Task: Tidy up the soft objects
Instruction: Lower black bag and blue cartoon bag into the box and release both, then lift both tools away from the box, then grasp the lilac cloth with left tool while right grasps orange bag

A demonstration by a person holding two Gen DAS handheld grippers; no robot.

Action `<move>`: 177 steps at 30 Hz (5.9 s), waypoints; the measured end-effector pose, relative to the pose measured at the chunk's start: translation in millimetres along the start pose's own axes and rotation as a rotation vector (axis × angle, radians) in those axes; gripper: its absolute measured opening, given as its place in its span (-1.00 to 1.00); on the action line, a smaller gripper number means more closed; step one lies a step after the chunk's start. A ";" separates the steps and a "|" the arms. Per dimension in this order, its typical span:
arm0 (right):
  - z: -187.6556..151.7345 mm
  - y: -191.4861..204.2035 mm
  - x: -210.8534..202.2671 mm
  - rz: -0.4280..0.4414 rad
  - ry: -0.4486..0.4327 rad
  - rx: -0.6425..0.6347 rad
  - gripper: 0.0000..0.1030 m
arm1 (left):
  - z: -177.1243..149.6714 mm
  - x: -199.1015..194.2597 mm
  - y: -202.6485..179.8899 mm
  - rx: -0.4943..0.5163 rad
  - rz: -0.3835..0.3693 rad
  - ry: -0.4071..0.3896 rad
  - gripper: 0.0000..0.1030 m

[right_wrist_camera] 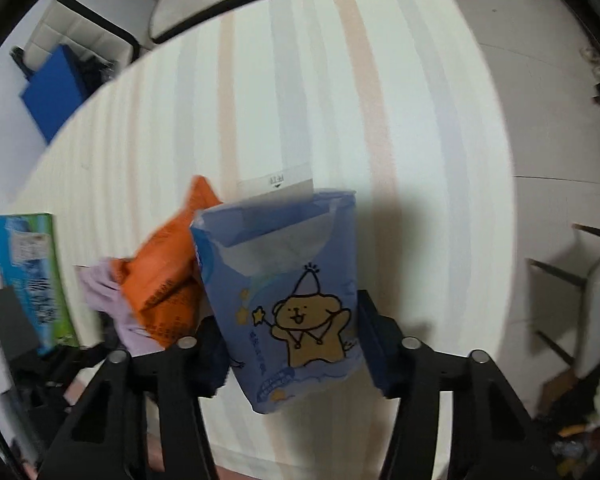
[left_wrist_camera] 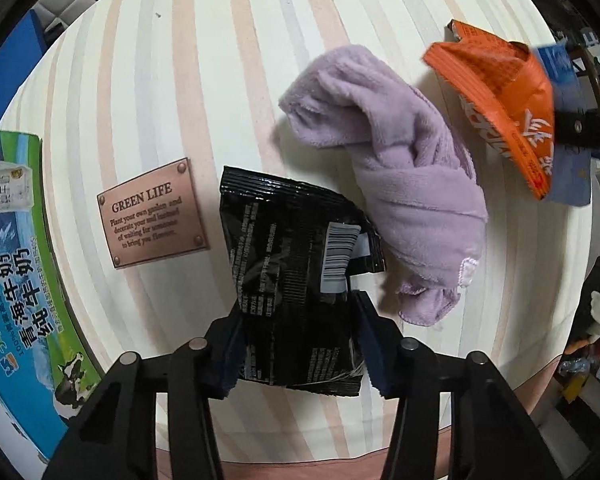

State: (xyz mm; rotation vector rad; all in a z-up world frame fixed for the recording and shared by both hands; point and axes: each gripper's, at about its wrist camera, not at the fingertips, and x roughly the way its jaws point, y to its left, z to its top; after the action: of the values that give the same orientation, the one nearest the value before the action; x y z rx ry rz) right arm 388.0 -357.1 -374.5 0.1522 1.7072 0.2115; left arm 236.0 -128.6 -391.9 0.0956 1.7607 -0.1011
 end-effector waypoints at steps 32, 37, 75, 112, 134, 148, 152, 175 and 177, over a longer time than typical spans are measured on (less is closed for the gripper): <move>-169.4 309.5 -125.3 0.251 -0.215 -0.147 -0.14 | -128.3 -205.5 287.9 -0.146 -0.062 -0.343 -0.17; -172.4 417.6 -74.5 0.288 -0.155 -0.151 -0.14 | -115.0 -178.5 377.2 -0.222 -0.014 -0.260 -0.17; -150.5 574.5 66.5 0.054 0.008 -0.175 1.00 | -98.3 -96.0 471.9 -0.250 0.019 -0.040 0.90; -114.4 144.3 -121.4 0.068 -0.257 0.271 1.00 | -47.5 -150.5 104.1 -0.102 -0.200 -0.294 0.65; -2.7 58.6 17.7 0.146 0.022 0.369 -0.14 | 18.4 -66.0 39.4 -0.191 -0.206 -0.101 0.54; -53.3 -5.9 -4.9 0.092 0.067 0.313 -0.15 | 37.7 -9.2 -42.7 0.110 -0.020 -0.030 0.54; -61.8 -13.2 -0.5 0.100 0.063 0.328 -0.15 | 30.4 -6.9 -50.1 0.204 -0.010 -0.038 0.40; -50.2 6.5 24.2 -0.056 0.059 0.311 0.07 | 40.9 -24.9 -13.5 0.119 -0.001 -0.073 -0.05; -52.7 6.7 21.9 -0.052 0.043 0.314 -0.07 | 28.0 -28.5 -10.3 0.103 -0.008 -0.079 -0.09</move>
State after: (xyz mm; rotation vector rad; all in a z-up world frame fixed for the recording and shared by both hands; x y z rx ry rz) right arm 332.5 -348.5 -386.8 0.3364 1.7774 -0.0942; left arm 267.4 -142.5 -369.1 0.1574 1.6770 -0.1993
